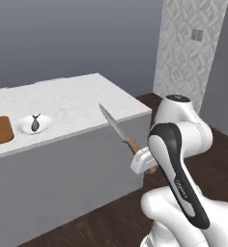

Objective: Pick up the knife from the drawer and place it on the cutting board. Then place the meat from the plate to the cutting board.

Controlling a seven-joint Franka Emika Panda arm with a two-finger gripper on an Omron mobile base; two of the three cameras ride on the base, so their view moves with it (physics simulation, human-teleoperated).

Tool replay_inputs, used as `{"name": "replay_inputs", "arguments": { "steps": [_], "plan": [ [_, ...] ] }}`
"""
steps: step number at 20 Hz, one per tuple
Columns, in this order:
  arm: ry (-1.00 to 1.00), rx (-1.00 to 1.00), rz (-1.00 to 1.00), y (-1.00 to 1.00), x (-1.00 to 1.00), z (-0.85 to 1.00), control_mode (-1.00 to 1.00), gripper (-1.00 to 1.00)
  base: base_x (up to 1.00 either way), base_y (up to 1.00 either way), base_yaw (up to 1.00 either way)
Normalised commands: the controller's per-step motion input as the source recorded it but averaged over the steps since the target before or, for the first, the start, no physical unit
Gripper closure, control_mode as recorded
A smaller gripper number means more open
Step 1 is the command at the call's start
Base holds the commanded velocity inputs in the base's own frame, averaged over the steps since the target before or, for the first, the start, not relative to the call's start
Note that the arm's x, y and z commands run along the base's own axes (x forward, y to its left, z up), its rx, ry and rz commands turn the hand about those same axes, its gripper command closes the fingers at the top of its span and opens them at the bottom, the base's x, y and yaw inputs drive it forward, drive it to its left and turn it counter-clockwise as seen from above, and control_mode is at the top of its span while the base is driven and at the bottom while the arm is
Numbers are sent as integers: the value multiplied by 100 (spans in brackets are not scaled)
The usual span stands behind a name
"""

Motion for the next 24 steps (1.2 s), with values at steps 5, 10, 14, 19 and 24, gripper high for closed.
{"name": "replay_inputs", "arguments": {
  "steps": [5,10,14,19,24],
  "plan": [
    [0,0,0,0,0,0,100,100,100,62,31],
    [0,0,0,0,0,0,100,100,44,91,6],
    [0,0,0,0,0,0,100,100,4,100,8],
    [0,0,0,0,0,0,100,100,3,90,15],
    [0,0,0,0,0,0,100,100,49,23,21]
  ]
}}
